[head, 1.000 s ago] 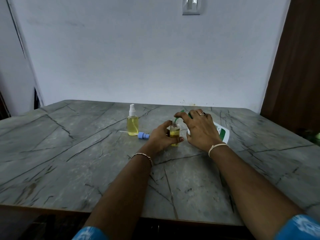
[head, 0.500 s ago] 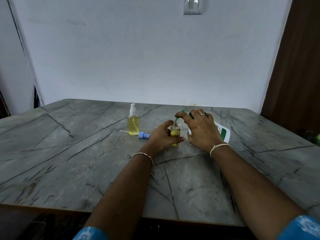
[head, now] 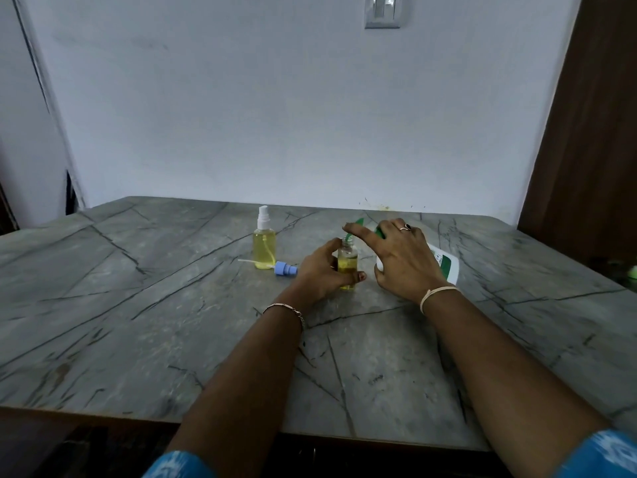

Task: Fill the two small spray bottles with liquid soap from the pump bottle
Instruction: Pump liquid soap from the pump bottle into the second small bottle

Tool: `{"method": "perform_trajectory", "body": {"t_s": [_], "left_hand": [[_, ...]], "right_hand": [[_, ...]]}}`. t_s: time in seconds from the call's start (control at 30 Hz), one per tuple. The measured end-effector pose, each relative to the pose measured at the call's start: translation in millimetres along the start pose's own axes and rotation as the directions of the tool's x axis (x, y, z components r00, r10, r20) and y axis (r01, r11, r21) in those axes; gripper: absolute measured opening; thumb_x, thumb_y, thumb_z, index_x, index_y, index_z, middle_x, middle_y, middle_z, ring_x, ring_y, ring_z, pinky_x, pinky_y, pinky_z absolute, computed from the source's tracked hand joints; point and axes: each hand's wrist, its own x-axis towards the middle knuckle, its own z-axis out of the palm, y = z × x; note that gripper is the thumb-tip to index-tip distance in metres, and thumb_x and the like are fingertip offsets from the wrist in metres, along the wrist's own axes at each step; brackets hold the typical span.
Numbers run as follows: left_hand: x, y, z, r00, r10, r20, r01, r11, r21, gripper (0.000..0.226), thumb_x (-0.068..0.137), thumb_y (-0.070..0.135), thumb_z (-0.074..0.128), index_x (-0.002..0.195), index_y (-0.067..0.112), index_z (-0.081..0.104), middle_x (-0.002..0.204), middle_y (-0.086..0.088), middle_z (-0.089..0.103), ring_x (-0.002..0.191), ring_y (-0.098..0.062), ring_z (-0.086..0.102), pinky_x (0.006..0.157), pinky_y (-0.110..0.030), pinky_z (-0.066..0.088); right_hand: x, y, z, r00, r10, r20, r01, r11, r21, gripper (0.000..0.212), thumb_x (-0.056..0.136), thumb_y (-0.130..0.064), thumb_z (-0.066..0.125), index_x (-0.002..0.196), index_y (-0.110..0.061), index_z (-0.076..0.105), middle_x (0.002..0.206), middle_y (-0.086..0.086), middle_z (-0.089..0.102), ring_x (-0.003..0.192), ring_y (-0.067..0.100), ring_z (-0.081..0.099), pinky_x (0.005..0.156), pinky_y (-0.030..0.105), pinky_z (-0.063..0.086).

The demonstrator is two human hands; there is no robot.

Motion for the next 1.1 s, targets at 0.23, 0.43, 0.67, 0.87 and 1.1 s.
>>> {"method": "perform_trajectory", "body": {"t_s": [0.23, 0.43, 0.67, 0.87, 1.1], "left_hand": [[3.0, -2.7, 1.6, 1.0, 0.028, 0.008, -0.028, 1.0, 0.012, 0.081, 0.073, 0.038, 0.08, 0.14, 0.02, 0.04, 0.118, -0.006, 0.067, 0.106, -0.022, 0.065, 0.098, -0.036, 0.048], [3.3, -2.6, 1.8, 1.0, -0.003, 0.014, 0.003, 1.0, -0.001, 0.093, 0.073, 0.039, 0.079, 0.148, 0.016, 0.028, 0.128, -0.007, 0.061, 0.114, -0.022, 0.06, 0.103, -0.035, 0.044], [1.0, -1.4, 0.2, 1.0, 0.006, 0.02, -0.007, 0.999, 0.036, 0.083, 0.071, 0.043, 0.08, 0.139, 0.021, 0.04, 0.12, -0.005, 0.066, 0.106, -0.021, 0.064, 0.098, -0.036, 0.048], [1.7, -3.5, 1.0, 1.0, -0.004, 0.014, 0.004, 1.0, 0.009, 0.094, 0.059, 0.055, 0.081, 0.137, 0.021, 0.042, 0.119, -0.005, 0.067, 0.104, -0.022, 0.065, 0.098, -0.043, 0.049], [-0.2, 0.1, -0.4, 1.0, -0.004, 0.006, 0.004, 1.0, 0.027, 0.091, 0.073, 0.039, 0.079, 0.147, 0.016, 0.03, 0.131, -0.007, 0.06, 0.118, -0.023, 0.058, 0.104, -0.033, 0.042]], "right_hand": [[3.8, -2.2, 1.5, 1.0, 0.028, -0.005, -0.027, 0.997, 0.074, 0.069, 0.075, -0.022, 0.067, 0.136, -0.034, 0.037, 0.111, 0.006, 0.057, 0.111, 0.029, 0.05, 0.089, 0.043, 0.04], [0.5, 3.0, 1.2, 1.0, 0.008, 0.013, -0.008, 0.998, 0.065, 0.078, 0.076, -0.021, 0.062, 0.143, -0.039, 0.025, 0.106, 0.006, 0.056, 0.106, 0.028, 0.049, 0.084, 0.042, 0.041], [1.9, -0.3, -1.0, 0.999, 0.034, 0.007, -0.035, 0.99, 0.134, 0.071, 0.074, -0.02, 0.065, 0.135, -0.037, 0.033, 0.107, 0.004, 0.057, 0.108, 0.027, 0.05, 0.087, 0.043, 0.042], [3.6, -1.5, -0.7, 0.999, 0.032, 0.007, -0.033, 0.99, 0.135, 0.071, 0.074, -0.02, 0.066, 0.136, -0.034, 0.035, 0.109, 0.005, 0.057, 0.109, 0.027, 0.05, 0.088, 0.042, 0.041], [0.7, 2.2, 0.1, 1.0, 0.014, 0.021, -0.016, 0.994, 0.105, 0.078, 0.076, -0.02, 0.063, 0.143, -0.039, 0.026, 0.104, 0.005, 0.056, 0.105, 0.027, 0.05, 0.084, 0.043, 0.044]]}}
